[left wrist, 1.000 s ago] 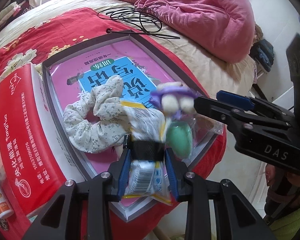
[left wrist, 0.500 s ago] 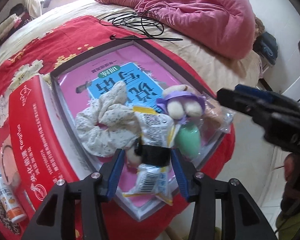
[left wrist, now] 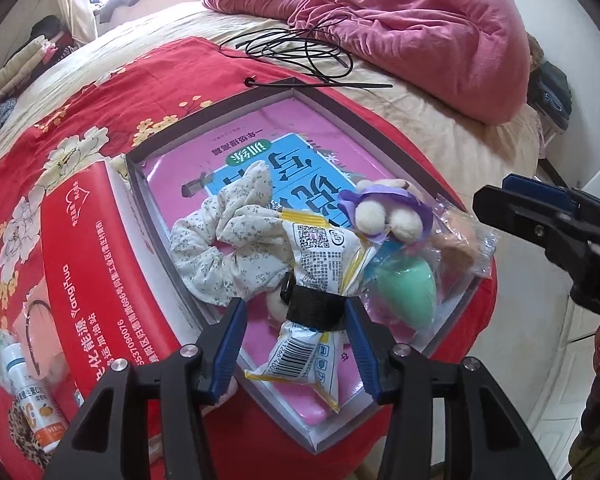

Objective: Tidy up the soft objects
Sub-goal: 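Withdraw both open grippers up and away from the tray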

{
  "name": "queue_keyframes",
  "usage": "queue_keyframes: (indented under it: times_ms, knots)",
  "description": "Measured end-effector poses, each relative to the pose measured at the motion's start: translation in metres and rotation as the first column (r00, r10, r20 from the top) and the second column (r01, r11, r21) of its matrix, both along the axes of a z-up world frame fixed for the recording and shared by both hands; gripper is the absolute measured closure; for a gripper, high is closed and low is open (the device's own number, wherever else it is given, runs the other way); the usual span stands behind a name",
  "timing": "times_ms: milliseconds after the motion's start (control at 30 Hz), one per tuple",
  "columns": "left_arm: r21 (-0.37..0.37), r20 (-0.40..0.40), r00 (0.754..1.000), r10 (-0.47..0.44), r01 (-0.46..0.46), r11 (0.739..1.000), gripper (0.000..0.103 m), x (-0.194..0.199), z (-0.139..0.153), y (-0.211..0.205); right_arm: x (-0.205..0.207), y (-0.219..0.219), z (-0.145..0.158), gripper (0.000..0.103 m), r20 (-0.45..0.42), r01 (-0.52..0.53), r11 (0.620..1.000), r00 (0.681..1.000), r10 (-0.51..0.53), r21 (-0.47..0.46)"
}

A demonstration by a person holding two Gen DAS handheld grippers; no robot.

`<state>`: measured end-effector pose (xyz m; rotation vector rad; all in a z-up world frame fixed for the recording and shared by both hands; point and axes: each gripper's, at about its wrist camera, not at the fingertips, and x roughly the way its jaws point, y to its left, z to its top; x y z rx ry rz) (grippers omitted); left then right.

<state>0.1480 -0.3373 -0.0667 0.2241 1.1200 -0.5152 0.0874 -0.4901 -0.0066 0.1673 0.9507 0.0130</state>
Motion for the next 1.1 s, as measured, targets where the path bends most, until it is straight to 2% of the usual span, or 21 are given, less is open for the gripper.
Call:
queue_keyframes:
  times_ms: [333, 467, 733, 833, 1100]
  knots:
    - [-0.047, -0.015, 1.000, 0.000, -0.001, 0.999, 0.051, -0.007, 0.009, 0.009, 0.000, 0.007, 0.004, 0.036, 0.002, -0.012, 1.000, 1.000, 0.012, -0.027]
    - [-0.058, -0.009, 1.000, 0.002, -0.002, 0.998, 0.045, -0.010, 0.017, 0.010, -0.001, 0.009, 0.006, 0.036, 0.001, -0.010, 0.999, 1.000, 0.010, -0.045]
    - [-0.103, 0.011, 1.000, 0.006, -0.005, 0.995, 0.041, -0.018, 0.036, 0.019, -0.007, 0.016, 0.013, 0.034, 0.005, 0.004, 0.995, 1.000, -0.003, -0.096]
    - [-0.120, 0.018, 1.000, 0.009, -0.007, 0.993, 0.038, -0.023, 0.043, 0.024, -0.010, 0.017, 0.015, 0.027, 0.006, 0.010, 0.994, 1.000, -0.010, -0.113]
    - [-0.153, 0.019, 0.999, 0.033, -0.030, 0.988, 0.035, -0.035, 0.060, 0.039, -0.019, 0.022, 0.016, 0.027, -0.002, 0.031, 0.992, 1.000, -0.031, -0.126]
